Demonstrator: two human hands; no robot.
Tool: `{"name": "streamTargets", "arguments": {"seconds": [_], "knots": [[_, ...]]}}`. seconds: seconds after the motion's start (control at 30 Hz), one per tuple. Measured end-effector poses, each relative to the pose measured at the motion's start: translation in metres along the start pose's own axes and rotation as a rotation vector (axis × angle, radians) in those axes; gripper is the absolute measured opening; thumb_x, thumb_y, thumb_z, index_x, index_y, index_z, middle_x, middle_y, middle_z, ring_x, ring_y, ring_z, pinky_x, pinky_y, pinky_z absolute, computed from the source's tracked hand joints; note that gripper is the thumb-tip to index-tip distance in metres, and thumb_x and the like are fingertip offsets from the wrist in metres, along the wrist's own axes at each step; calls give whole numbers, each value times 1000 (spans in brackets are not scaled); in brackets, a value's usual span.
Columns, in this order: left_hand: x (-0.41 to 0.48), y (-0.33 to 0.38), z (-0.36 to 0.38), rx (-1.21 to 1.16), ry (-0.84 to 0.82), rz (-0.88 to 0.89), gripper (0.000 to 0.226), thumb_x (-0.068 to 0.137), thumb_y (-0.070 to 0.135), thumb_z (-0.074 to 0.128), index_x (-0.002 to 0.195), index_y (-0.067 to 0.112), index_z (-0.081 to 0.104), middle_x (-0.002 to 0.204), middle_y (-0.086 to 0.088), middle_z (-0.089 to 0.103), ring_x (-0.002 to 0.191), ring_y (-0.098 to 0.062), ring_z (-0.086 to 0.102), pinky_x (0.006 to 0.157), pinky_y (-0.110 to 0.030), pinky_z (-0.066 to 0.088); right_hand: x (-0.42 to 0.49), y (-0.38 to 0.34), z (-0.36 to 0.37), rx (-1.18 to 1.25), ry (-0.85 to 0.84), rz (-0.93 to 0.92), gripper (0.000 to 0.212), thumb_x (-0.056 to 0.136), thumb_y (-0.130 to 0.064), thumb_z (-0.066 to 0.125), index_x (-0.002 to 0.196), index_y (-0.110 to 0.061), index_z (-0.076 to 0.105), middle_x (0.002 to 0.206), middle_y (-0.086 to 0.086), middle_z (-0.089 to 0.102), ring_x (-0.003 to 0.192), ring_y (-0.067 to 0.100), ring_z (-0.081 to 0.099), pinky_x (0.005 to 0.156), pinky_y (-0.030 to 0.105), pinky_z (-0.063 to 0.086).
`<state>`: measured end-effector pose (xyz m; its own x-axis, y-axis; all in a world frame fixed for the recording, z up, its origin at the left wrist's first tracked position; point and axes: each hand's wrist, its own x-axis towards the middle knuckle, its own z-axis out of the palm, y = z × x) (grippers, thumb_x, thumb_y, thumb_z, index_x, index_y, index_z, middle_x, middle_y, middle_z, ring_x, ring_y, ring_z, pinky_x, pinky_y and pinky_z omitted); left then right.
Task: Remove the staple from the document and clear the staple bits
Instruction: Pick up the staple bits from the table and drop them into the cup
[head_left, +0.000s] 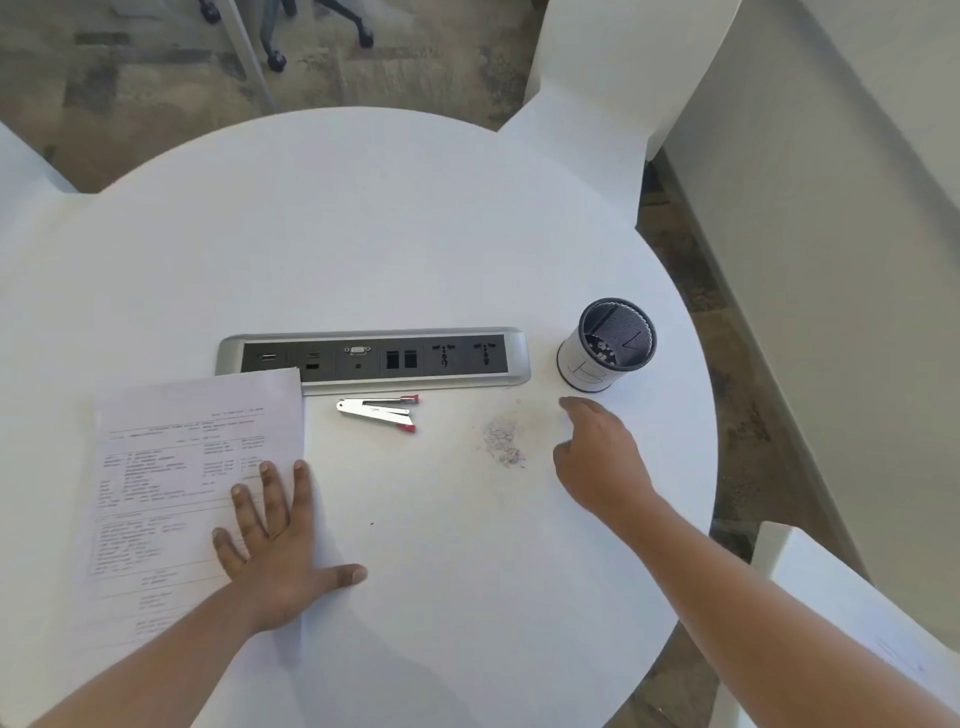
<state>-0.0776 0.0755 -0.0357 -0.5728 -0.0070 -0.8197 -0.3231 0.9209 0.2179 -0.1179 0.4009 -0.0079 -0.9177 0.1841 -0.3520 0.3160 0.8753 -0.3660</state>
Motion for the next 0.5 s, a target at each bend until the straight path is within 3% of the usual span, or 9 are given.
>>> {"name": "streamTargets", "arguments": {"seconds": [0.1, 0.2, 0.3, 0.4, 0.5], "knots": [[0, 1, -1, 11, -1, 4, 143, 70, 69, 73, 126, 37, -54, 134, 2, -65, 137, -35, -47, 116, -62, -14, -12, 4, 26, -24, -43, 45, 75, 84, 1, 43, 154, -2, 14, 163, 12, 15, 151, 24, 12, 118, 29, 16], [-1, -1, -1, 13, -5, 4, 143, 70, 69, 73, 123, 38, -56, 133, 3, -65, 136, -33, -49, 115, -62, -15, -28, -6, 50, -70, -76, -70, 78, 84, 4, 37, 155, -3, 6, 165, 11, 2, 152, 23, -2, 120, 28, 8], [0, -1, -1, 18, -4, 10, 143, 69, 69, 73, 123, 39, -56, 134, 3, -66, 134, -32, -51, 115, -62, -16, -33, -17, 60, -65, -112, -225, 76, 84, 5, 35, 155, -5, 10, 165, 8, 6, 152, 20, 2, 118, 25, 9], [-1, 0, -1, 15, -1, 11, 143, 69, 69, 73, 123, 38, -55, 136, 2, -64, 135, -33, -50, 115, -62, -15, -16, -20, 53, -47, -55, -262, 74, 82, 4, 41, 153, -5, 22, 162, 9, 22, 150, 21, 17, 119, 25, 12], [0, 0, -1, 16, -3, 13, 143, 70, 69, 73, 125, 37, -55, 138, 1, -63, 136, -34, -49, 115, -62, -15, 9, -19, 42, -72, 8, -246, 70, 80, 5, 47, 148, -5, 35, 155, 12, 35, 143, 28, 31, 116, 37, 31]]}}
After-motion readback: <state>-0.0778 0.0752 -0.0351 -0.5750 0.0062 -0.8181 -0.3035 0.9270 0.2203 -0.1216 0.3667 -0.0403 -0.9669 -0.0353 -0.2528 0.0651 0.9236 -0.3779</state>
